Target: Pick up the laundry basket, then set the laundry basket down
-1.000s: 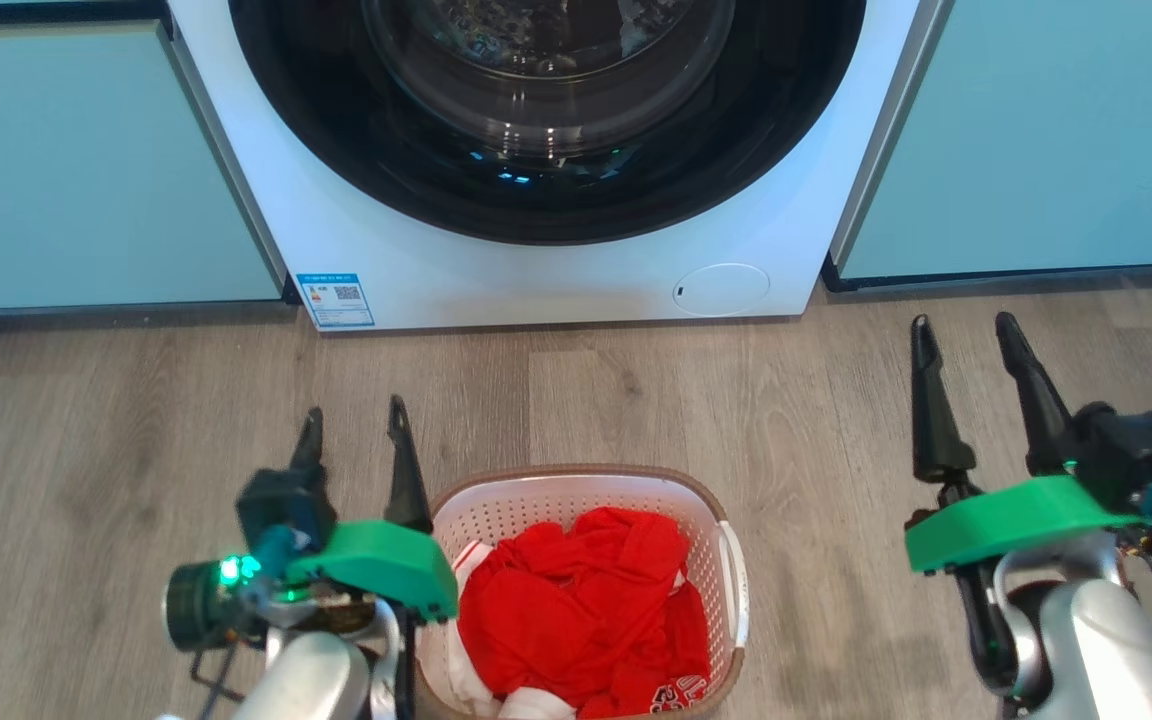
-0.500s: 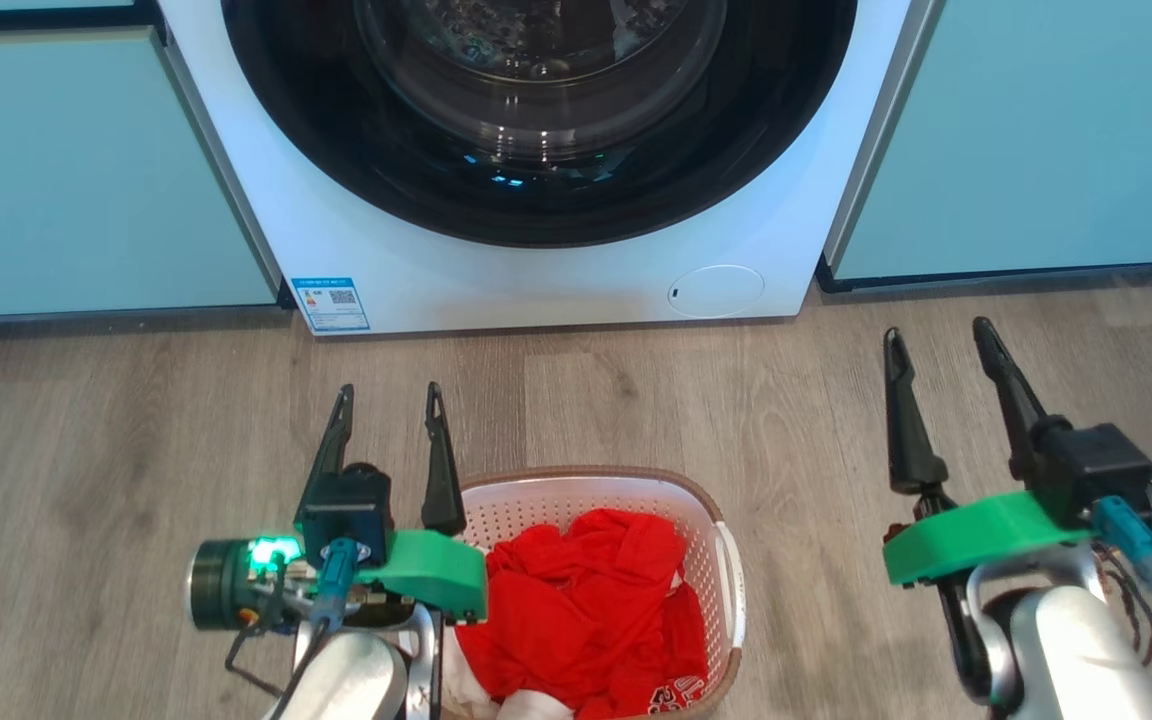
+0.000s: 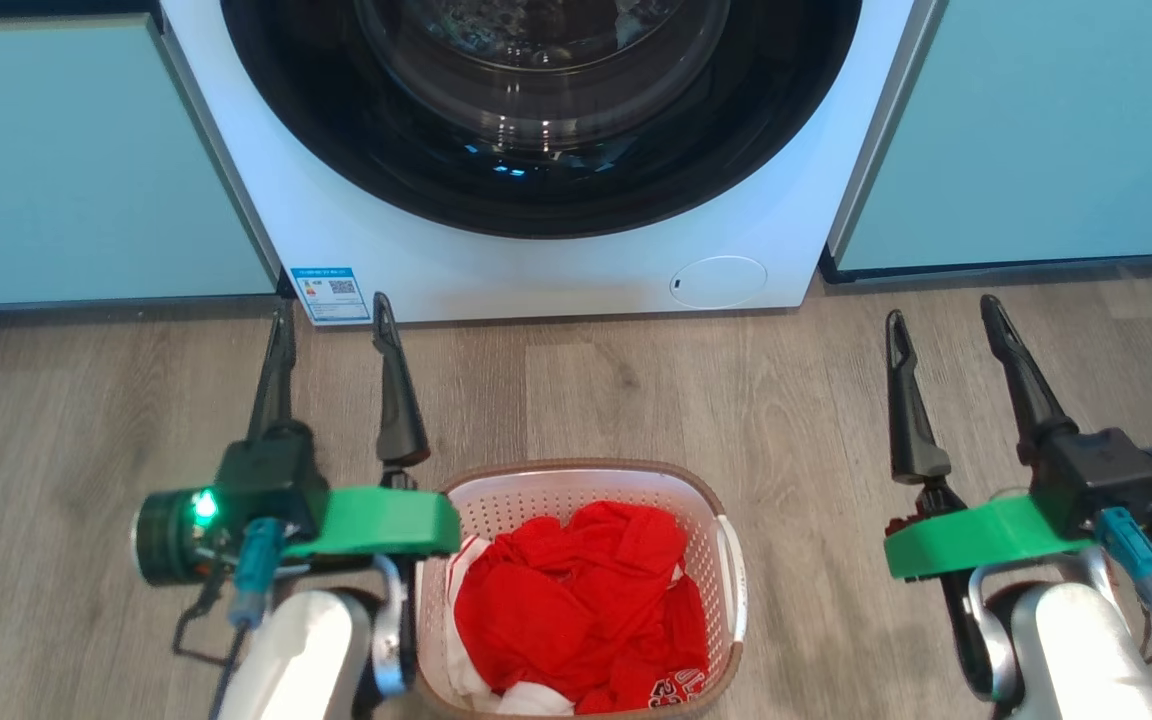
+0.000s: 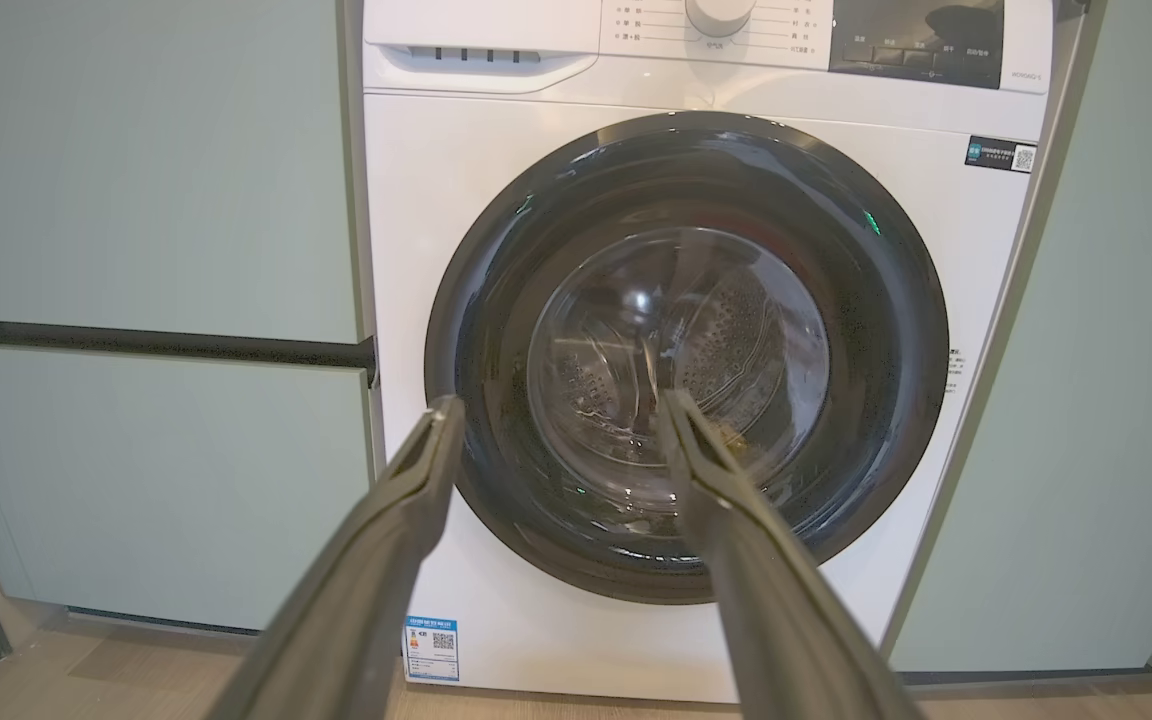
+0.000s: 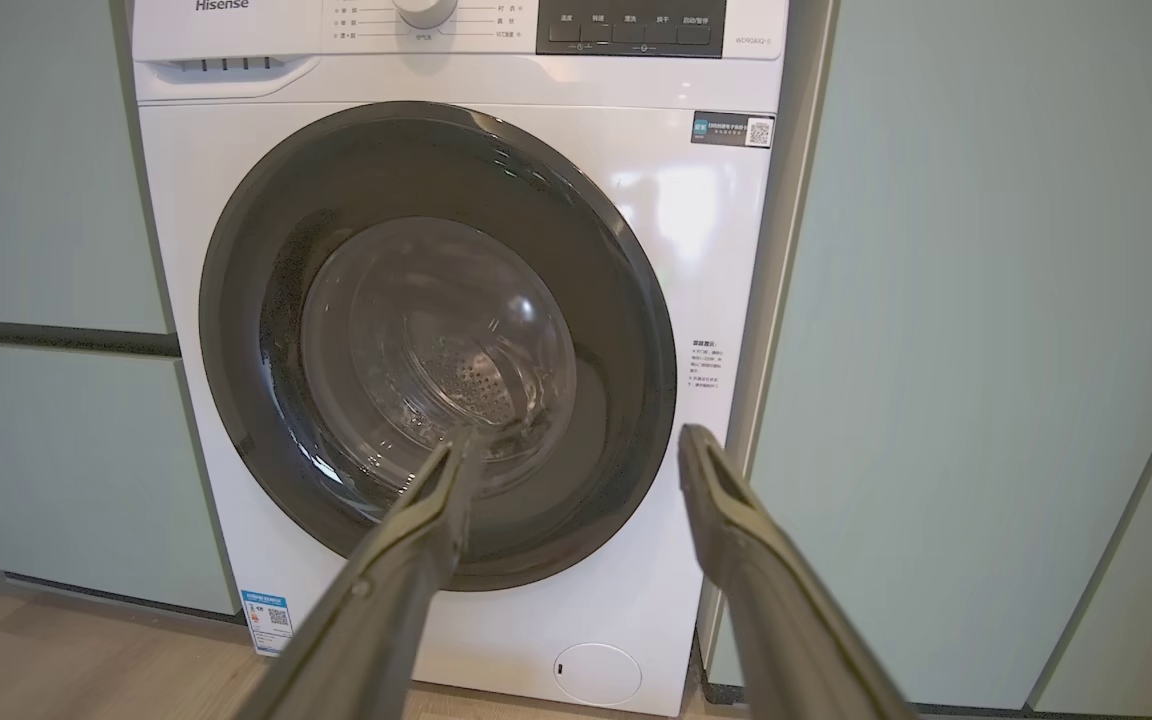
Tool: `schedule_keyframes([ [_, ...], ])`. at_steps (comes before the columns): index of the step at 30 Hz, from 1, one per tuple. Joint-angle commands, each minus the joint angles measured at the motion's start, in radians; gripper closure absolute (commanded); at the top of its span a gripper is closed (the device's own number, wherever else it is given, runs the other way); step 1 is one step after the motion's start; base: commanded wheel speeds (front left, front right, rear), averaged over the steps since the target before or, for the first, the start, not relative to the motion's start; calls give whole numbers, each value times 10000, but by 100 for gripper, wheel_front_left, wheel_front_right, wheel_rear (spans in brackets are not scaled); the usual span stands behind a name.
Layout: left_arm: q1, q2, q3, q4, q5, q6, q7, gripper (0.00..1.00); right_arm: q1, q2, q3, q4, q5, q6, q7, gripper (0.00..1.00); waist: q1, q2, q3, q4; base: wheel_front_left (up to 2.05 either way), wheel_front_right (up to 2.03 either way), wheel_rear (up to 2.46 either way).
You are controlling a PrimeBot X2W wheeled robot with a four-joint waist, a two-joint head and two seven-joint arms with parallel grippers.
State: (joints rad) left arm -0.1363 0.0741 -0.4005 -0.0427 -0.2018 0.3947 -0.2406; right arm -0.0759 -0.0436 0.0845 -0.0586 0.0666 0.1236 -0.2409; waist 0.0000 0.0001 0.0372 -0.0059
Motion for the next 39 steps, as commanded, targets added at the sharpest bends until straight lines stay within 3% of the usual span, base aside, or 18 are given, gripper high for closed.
schedule_keyframes([
  [1,-111,-99,636,-303,395,-253,-169,0,-207,-66,122,-266,-274,70,-165,0,0,-1,-2,25,0,0,0],
  [9,338,-231,1243,657,224,-1381,-212,0,22,-67,48,418,-30,71,-208,0,0,-1,-17,53,0,0,0],
  [18,377,-237,1281,1519,-168,-1646,-212,0,57,-67,76,1138,378,71,-208,0,0,-1,-44,27,0,0,0],
  [25,336,-238,1240,1659,-17,-1755,-212,0,4,-66,70,1126,293,71,-208,0,0,-1,-64,-11,0,0,0],
  [31,309,-238,1143,1872,-8,-2191,-212,0,-3,-66,104,1099,246,71,-208,0,0,-1,-72,-15,0,0,0],
  [39,307,-238,1161,2045,-176,-2312,-212,0,-9,-66,114,1063,222,71,-208,0,0,-1,-25,-1,0,0,0],
])
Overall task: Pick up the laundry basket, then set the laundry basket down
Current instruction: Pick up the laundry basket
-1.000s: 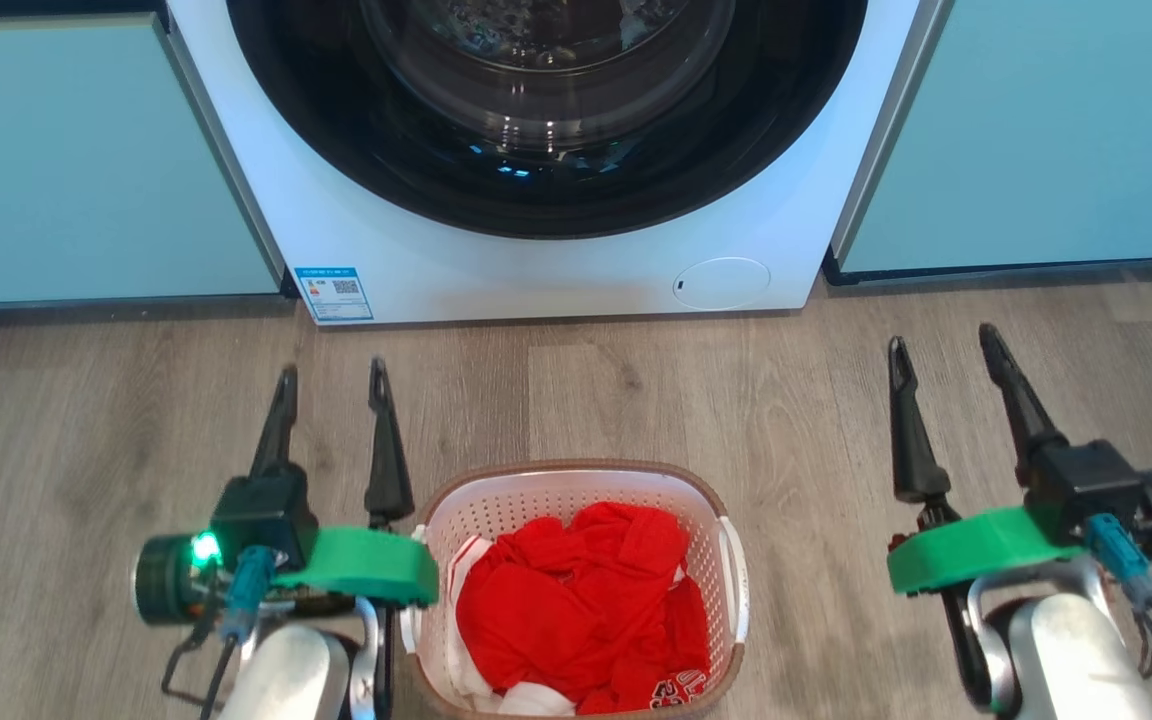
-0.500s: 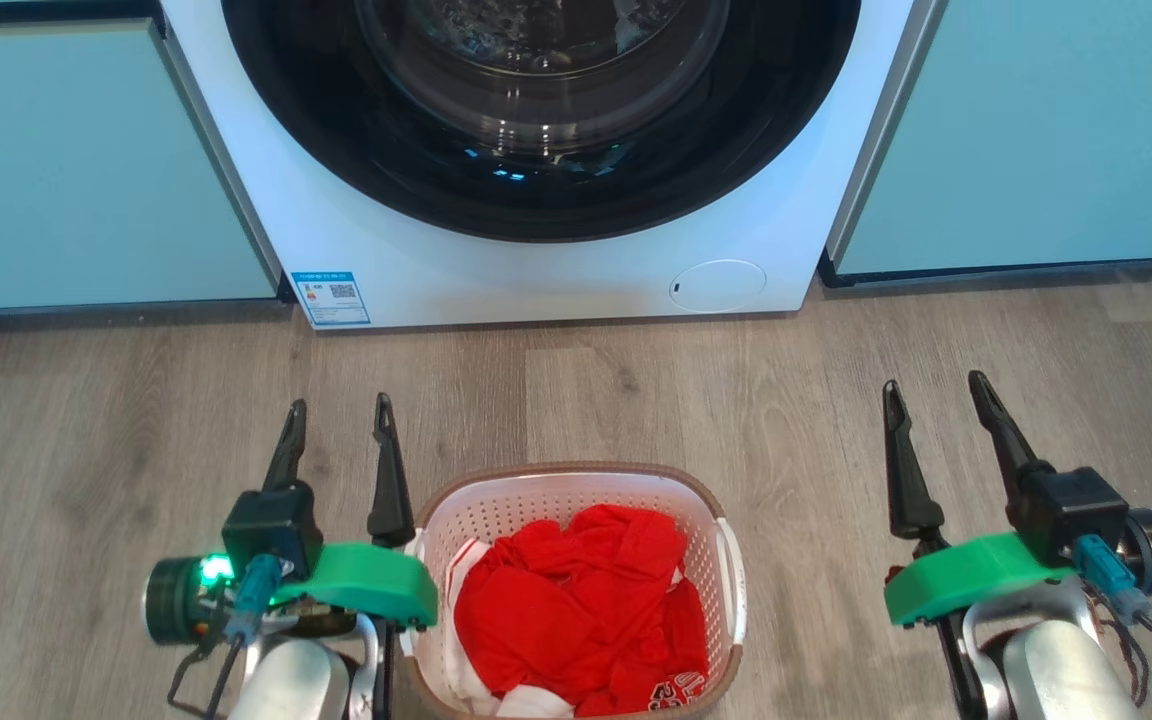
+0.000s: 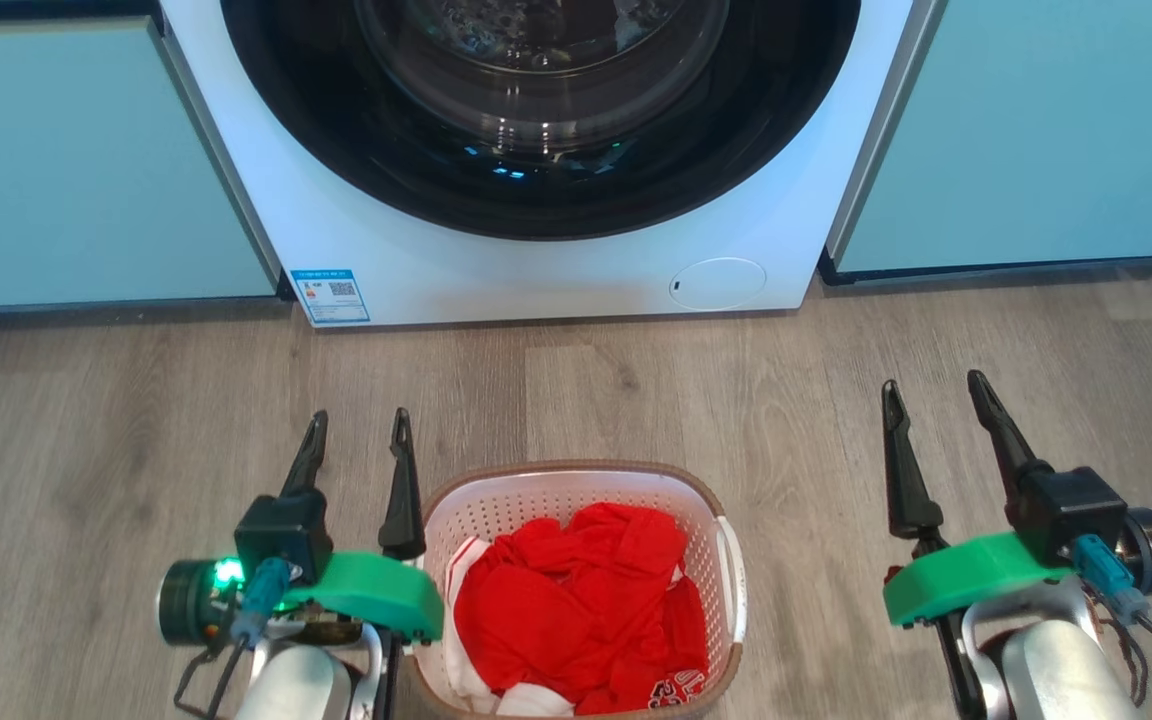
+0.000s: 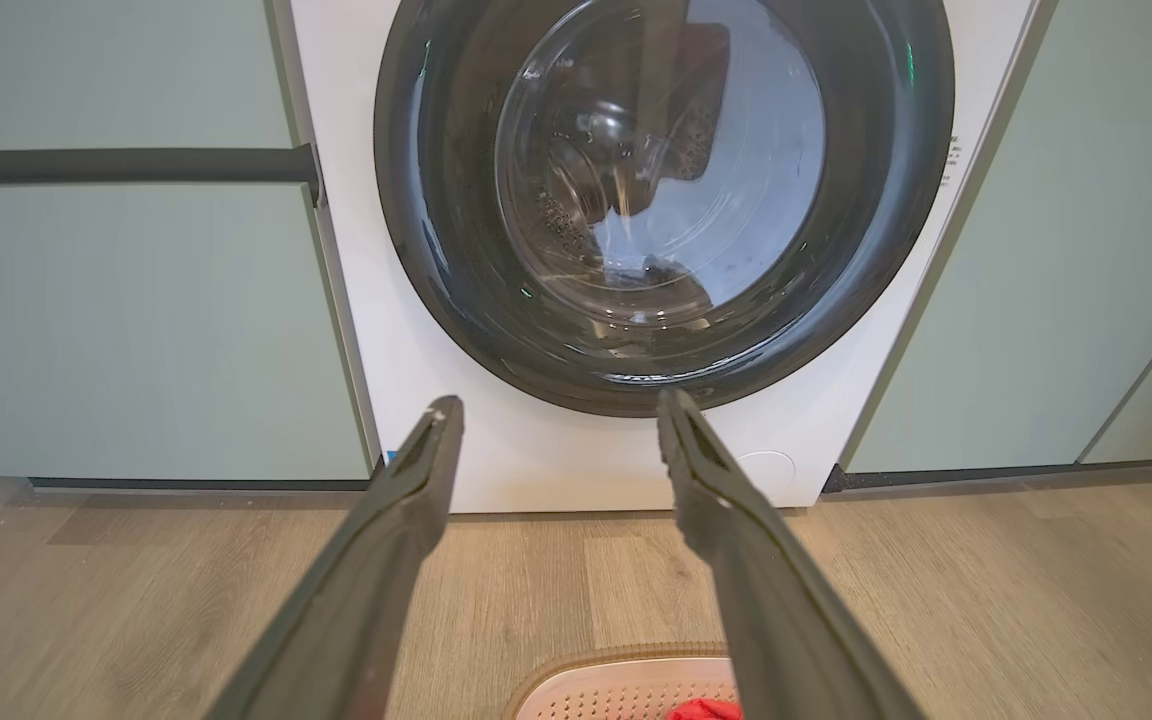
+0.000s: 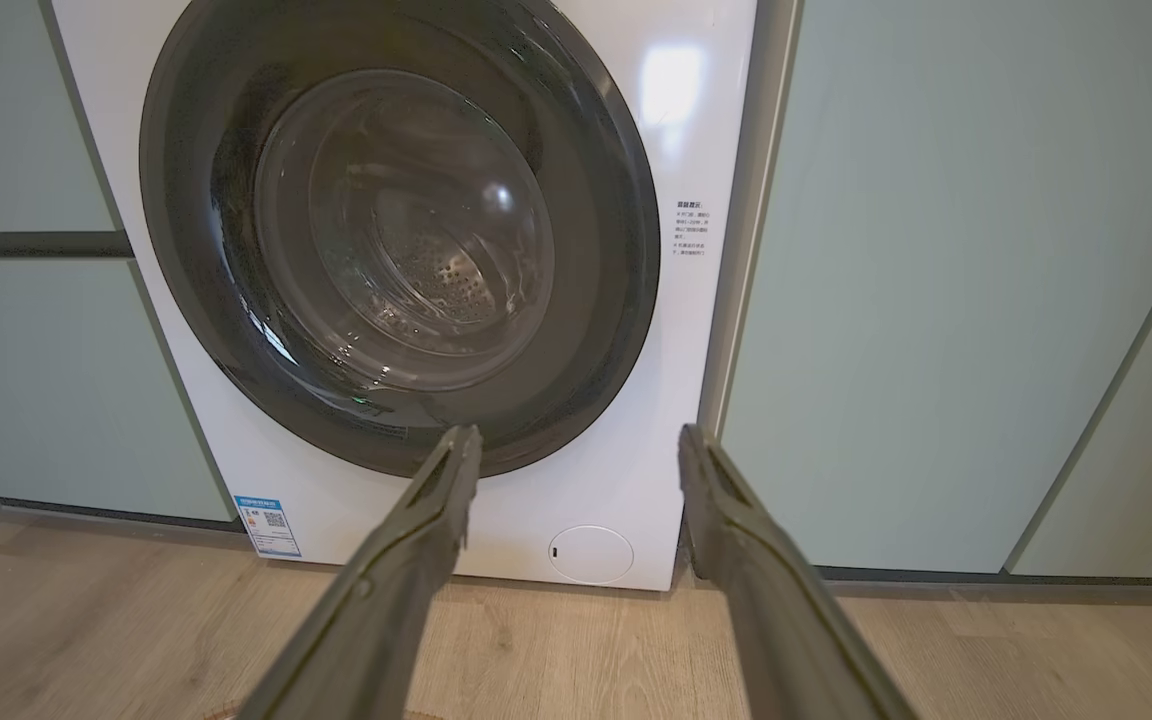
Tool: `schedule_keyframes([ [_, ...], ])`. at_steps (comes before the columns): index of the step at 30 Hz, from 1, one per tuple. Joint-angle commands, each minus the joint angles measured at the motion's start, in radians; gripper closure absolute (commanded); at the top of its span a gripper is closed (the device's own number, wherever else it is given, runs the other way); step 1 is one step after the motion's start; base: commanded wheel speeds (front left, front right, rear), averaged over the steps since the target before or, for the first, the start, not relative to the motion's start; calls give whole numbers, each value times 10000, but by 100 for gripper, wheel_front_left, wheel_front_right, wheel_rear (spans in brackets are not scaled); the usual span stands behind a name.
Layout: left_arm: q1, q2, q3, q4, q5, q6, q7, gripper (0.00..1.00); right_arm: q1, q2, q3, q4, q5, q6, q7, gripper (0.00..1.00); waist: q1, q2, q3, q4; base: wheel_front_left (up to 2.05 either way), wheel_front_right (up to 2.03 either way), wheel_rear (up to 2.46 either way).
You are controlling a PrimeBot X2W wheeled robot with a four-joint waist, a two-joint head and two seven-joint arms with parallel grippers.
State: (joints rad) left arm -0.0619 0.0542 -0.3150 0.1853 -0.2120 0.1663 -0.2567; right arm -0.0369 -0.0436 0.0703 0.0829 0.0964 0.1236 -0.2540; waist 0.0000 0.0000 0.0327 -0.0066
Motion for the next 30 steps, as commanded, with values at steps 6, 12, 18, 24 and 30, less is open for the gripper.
schedule_keyframes([
  [6,-501,-39,295,-6,-327,-78,-51,0,-460,-66,345,-173,-162,71,-78,0,0,0,315,14,0,0,0],
  [12,-777,-39,264,462,-529,-209,-51,0,-769,-66,371,341,-235,71,-78,0,0,0,936,35,0,0,0],
  [18,-1414,-39,253,1469,-427,-496,-51,0,-1563,-66,413,1681,-118,71,-78,0,0,0,2012,18,0,0,0],
  [24,-2240,-39,416,3049,-509,-774,-51,0,-2550,-66,737,2807,-348,71,-78,0,0,0,3189,-108,0,0,0],
  [30,-3326,-39,535,4728,-304,-1039,-51,0,-3491,-66,1235,3974,-19,71,-78,0,0,0,4336,-232,0,0,0],
])
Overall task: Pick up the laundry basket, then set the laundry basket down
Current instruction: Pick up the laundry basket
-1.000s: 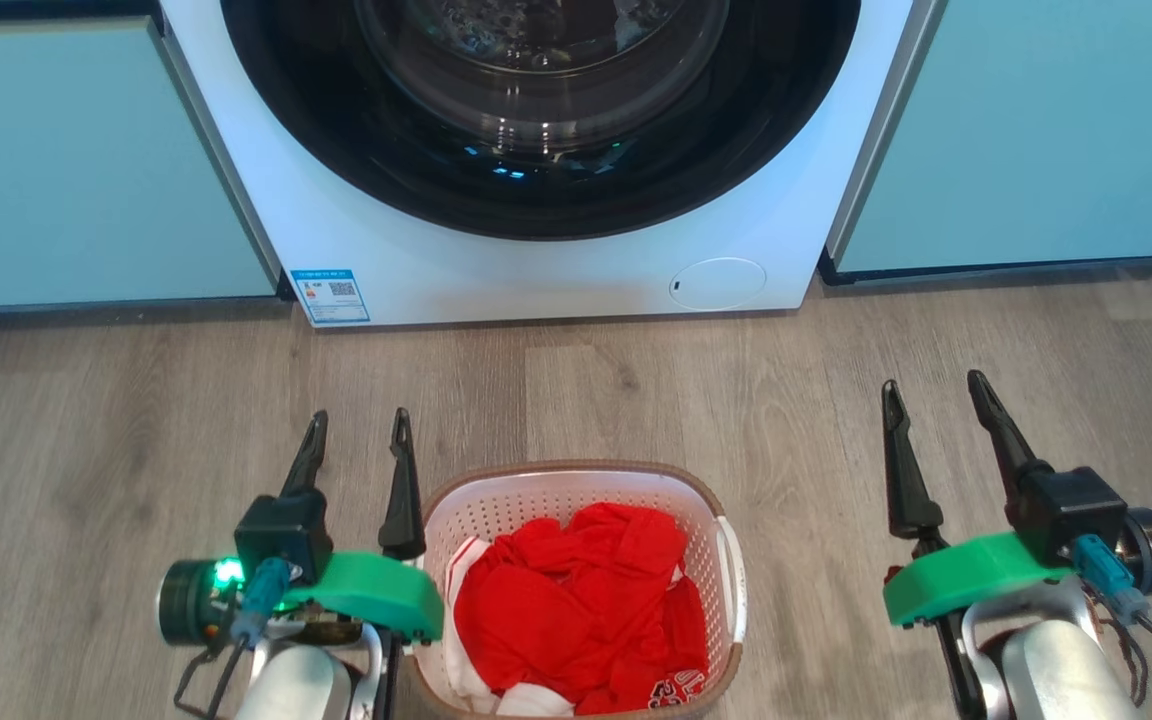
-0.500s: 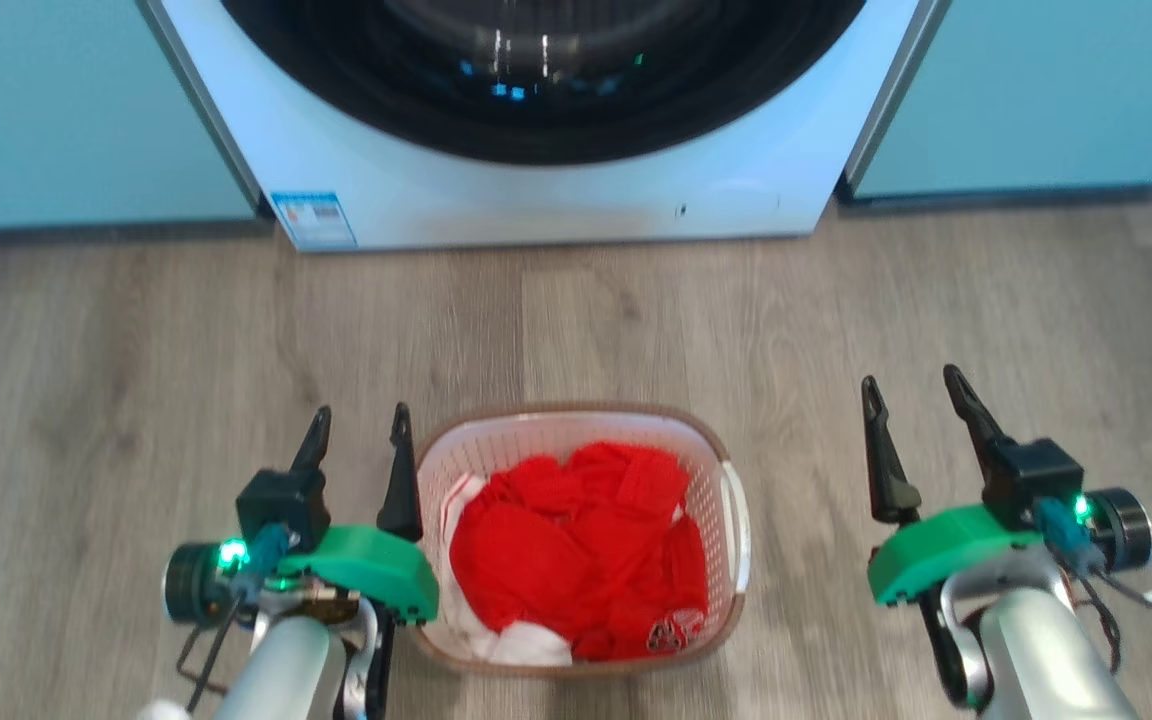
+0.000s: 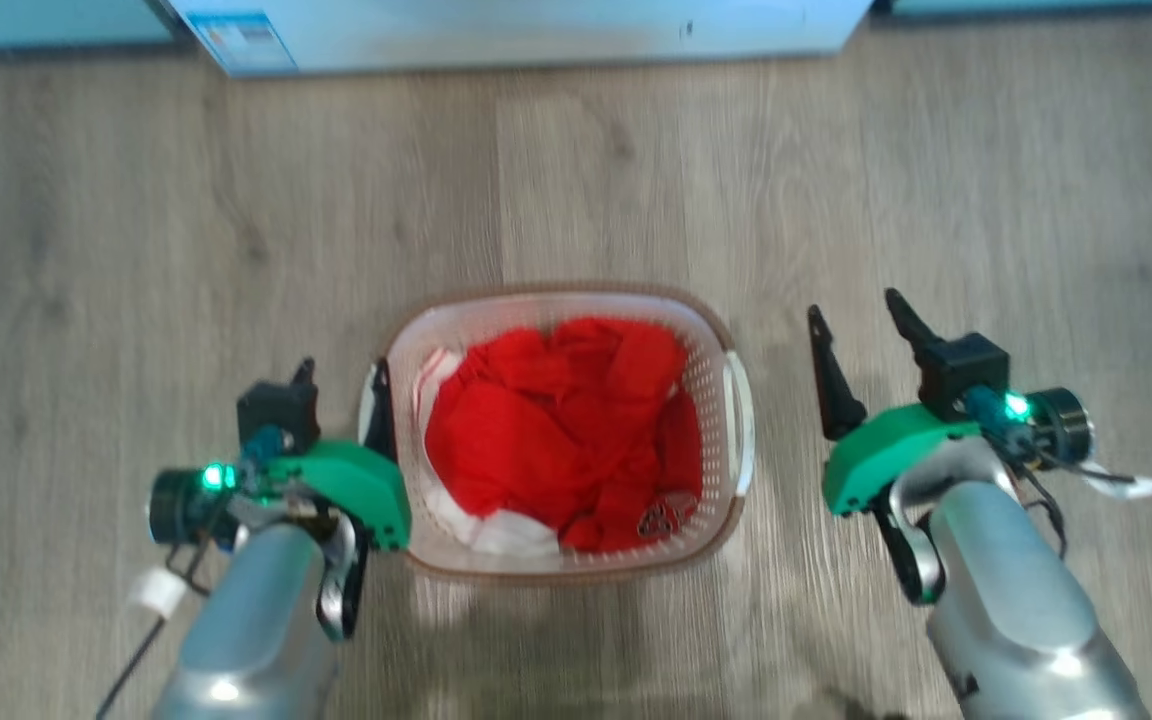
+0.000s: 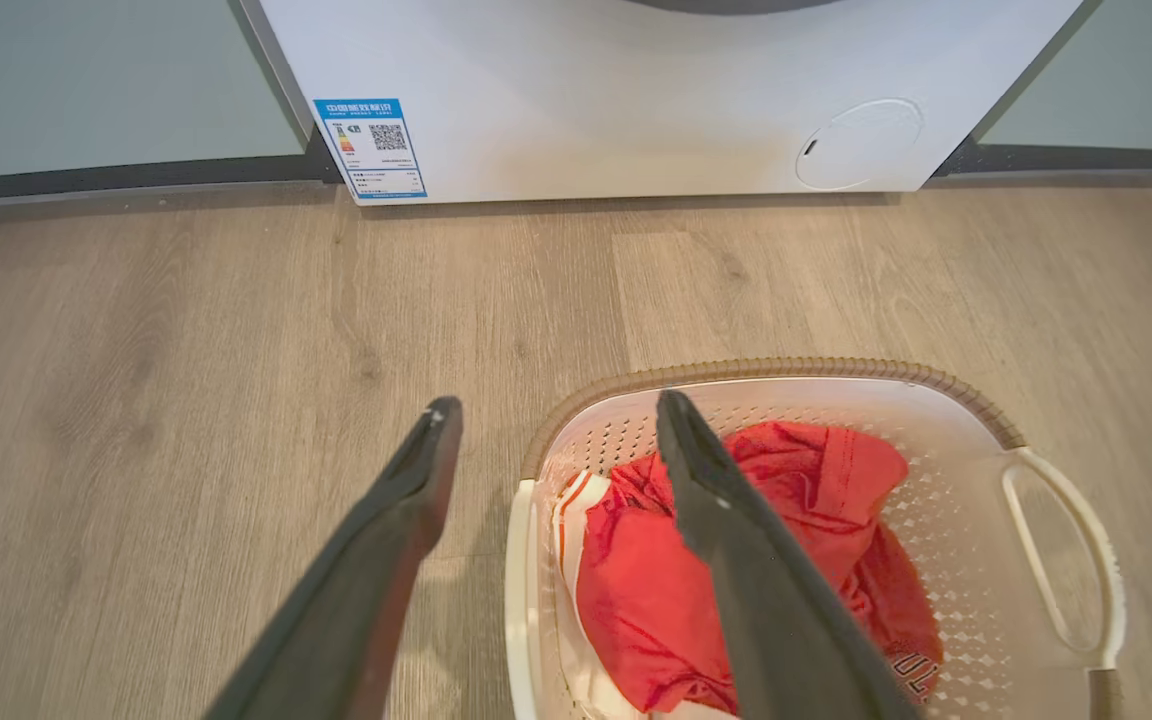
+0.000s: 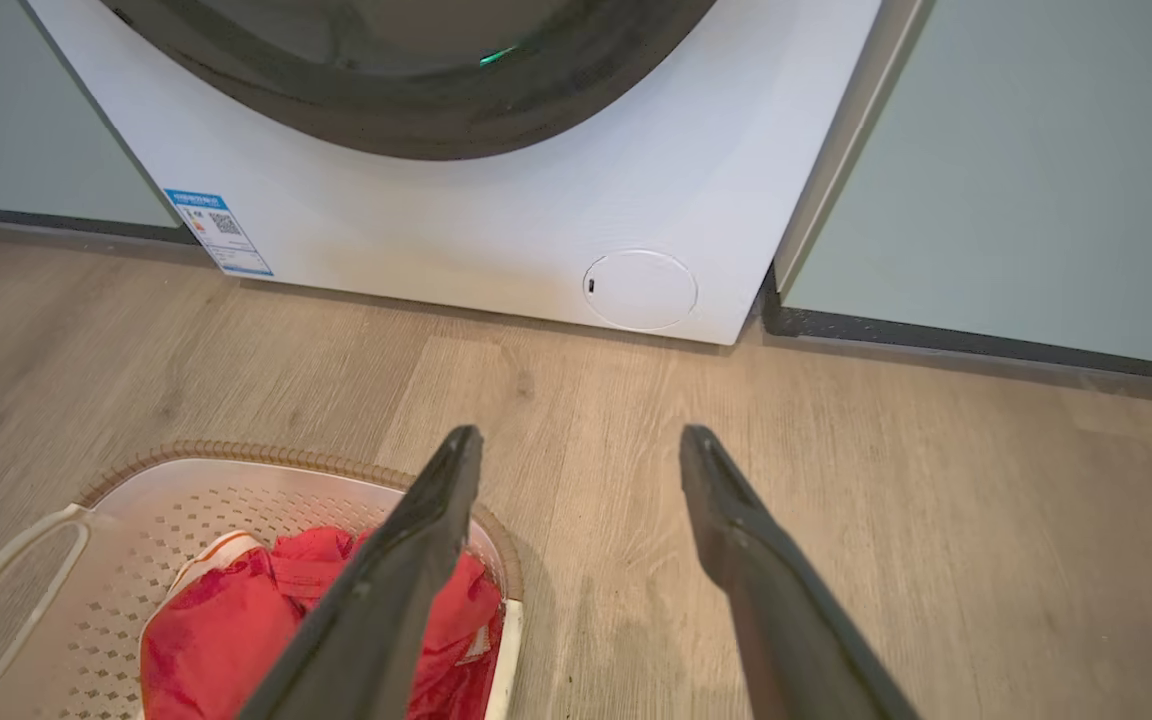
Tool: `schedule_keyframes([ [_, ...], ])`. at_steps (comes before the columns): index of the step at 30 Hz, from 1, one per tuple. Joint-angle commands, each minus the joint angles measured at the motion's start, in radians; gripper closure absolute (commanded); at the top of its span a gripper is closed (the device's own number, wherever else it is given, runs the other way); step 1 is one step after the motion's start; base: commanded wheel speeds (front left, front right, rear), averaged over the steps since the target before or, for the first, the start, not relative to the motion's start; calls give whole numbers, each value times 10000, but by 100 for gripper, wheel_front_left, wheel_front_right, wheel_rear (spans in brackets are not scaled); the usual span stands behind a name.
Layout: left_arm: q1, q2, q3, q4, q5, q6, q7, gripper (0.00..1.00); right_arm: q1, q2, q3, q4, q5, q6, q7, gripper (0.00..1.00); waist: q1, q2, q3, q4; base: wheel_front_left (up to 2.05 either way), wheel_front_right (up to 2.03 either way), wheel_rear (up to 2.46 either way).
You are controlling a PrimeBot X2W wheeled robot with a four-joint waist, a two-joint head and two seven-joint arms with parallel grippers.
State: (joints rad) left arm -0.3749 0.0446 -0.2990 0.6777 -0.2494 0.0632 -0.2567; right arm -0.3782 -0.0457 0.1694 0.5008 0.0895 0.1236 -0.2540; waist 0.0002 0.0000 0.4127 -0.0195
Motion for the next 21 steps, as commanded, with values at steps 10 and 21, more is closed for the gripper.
schedule_keyframes([
  [10,-1986,57,629,2369,191,-1116,-51,0,-1984,-45,2272,2930,2476,71,-78,0,-2,0,2220,-296,0,0,0],
  [21,-3411,61,215,5135,574,-1381,-51,0,-3419,-45,4315,4811,4443,71,96,0,-2,0,3115,-251,0,0,0],
])
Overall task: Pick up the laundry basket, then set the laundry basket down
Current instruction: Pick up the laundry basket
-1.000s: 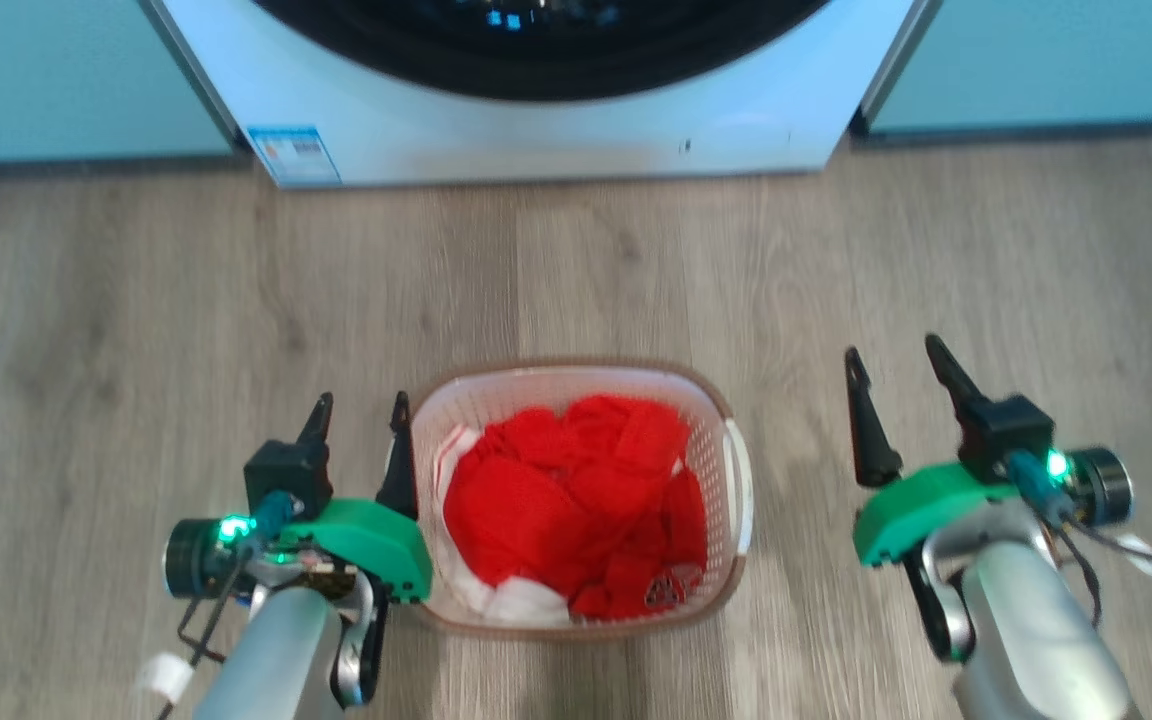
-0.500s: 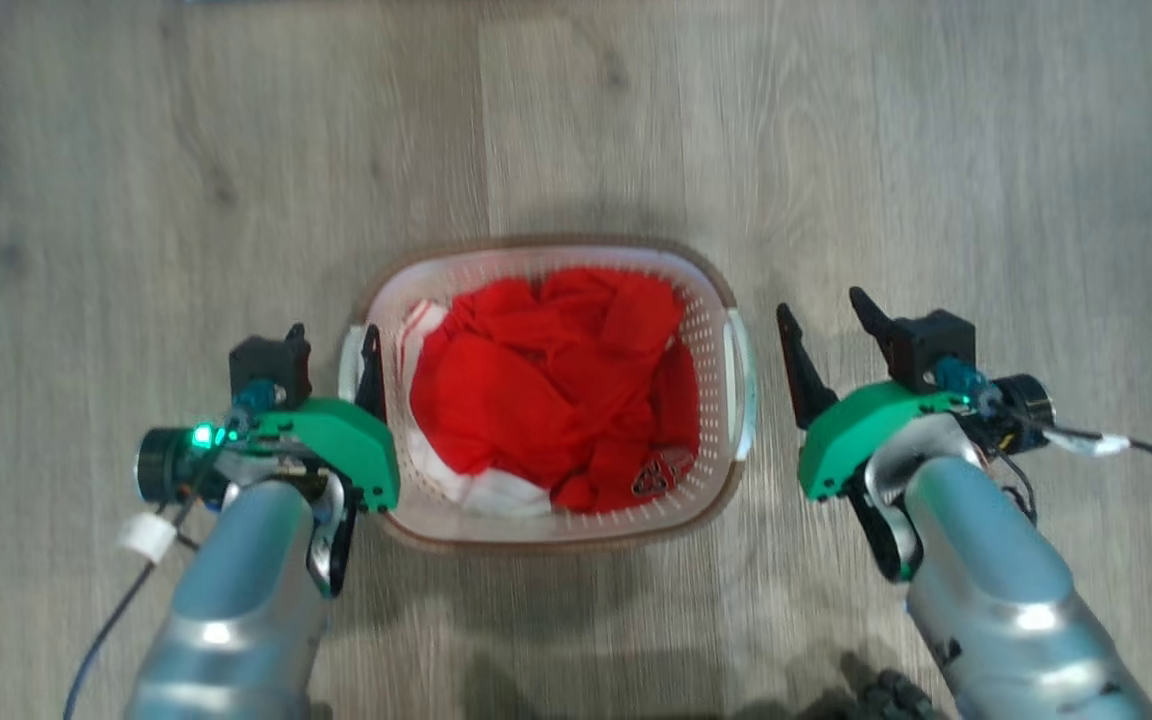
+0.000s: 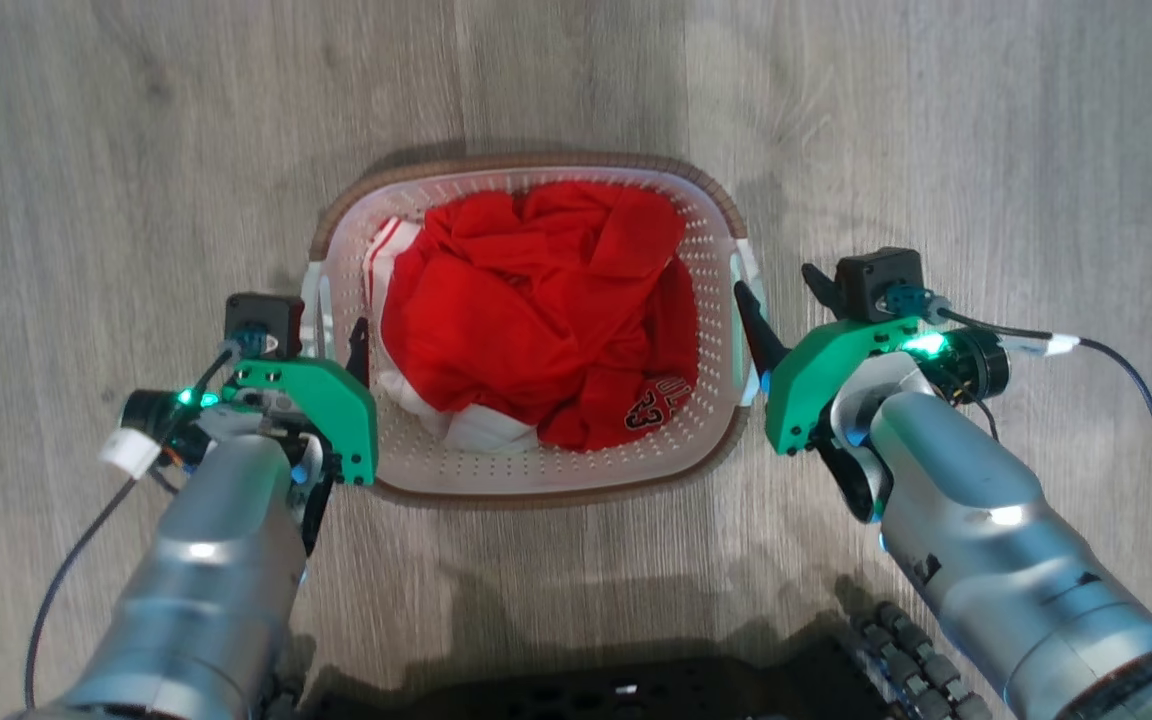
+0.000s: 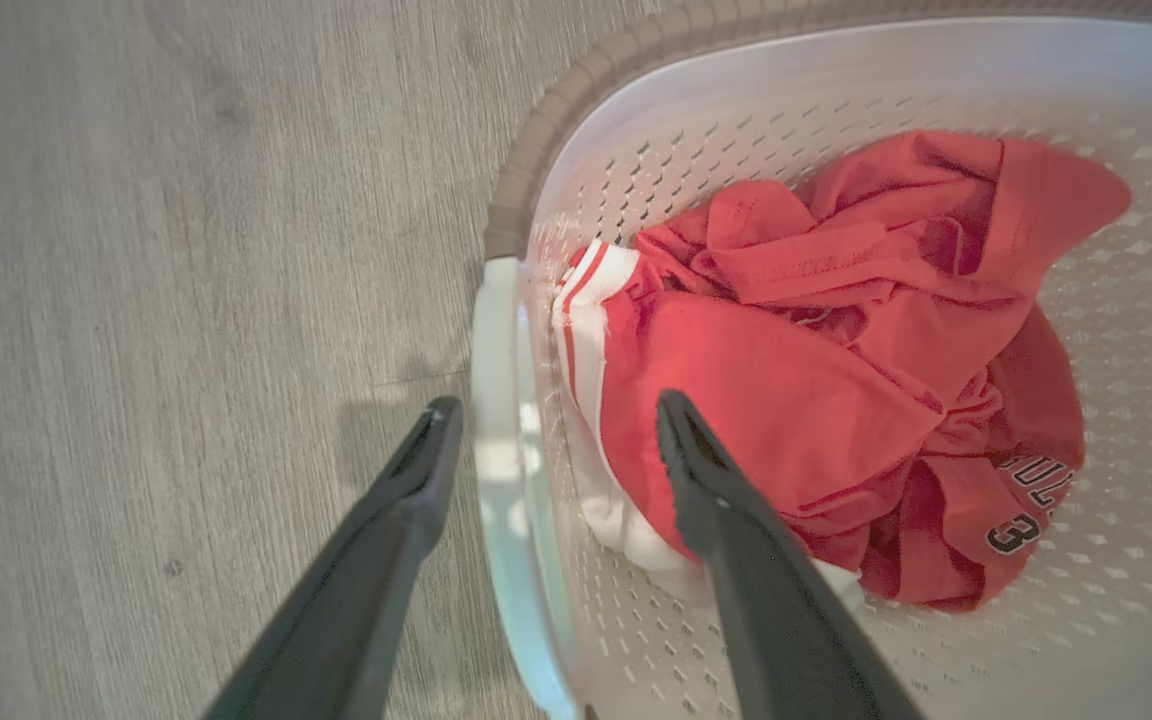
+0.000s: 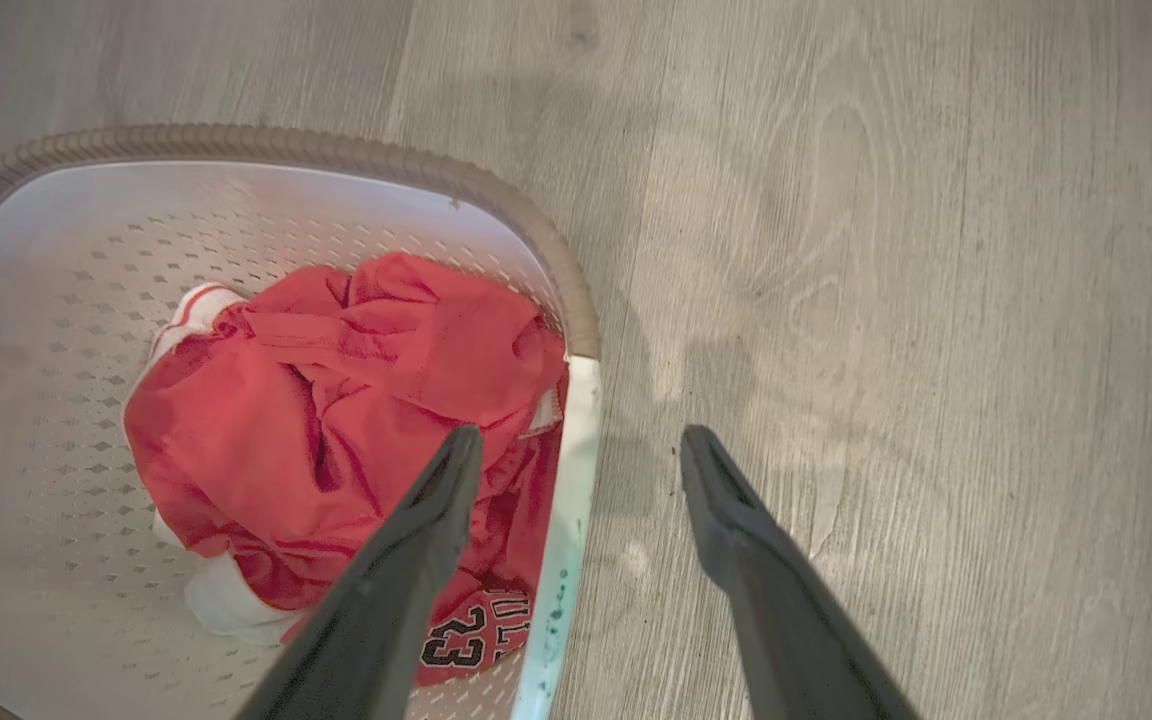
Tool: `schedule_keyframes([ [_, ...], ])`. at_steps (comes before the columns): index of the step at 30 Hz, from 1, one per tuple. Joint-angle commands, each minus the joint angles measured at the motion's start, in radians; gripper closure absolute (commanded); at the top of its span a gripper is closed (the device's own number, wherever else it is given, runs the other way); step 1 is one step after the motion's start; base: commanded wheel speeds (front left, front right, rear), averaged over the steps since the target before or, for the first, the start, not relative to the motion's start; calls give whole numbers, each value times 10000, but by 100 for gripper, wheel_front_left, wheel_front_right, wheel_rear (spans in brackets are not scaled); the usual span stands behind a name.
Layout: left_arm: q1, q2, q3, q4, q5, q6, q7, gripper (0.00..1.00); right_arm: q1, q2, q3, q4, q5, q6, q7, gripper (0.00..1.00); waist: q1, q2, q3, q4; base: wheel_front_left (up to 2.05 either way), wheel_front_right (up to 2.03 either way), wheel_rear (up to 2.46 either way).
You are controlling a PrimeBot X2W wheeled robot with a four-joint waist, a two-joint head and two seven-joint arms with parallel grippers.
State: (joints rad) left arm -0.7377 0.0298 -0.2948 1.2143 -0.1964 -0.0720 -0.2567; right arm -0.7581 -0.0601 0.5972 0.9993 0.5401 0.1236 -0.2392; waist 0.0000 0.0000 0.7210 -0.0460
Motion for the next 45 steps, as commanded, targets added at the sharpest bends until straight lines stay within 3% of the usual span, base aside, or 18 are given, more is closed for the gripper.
schedule_keyframes([
  [1,-1,208,97,152,67,-43,-44,0,204,99,333,66,158,71,-3,0,0,0,167,23,0,0,0],
  [25,-1370,235,-724,757,125,-389,1470,0,-1353,99,2214,1207,2252,71,949,0,0,0,1601,274,0,0,0],
  [45,-1608,211,-1172,764,-111,-404,1615,0,-1650,99,2897,1522,3810,71,1263,0,0,0,2027,394,0,0,0],
])
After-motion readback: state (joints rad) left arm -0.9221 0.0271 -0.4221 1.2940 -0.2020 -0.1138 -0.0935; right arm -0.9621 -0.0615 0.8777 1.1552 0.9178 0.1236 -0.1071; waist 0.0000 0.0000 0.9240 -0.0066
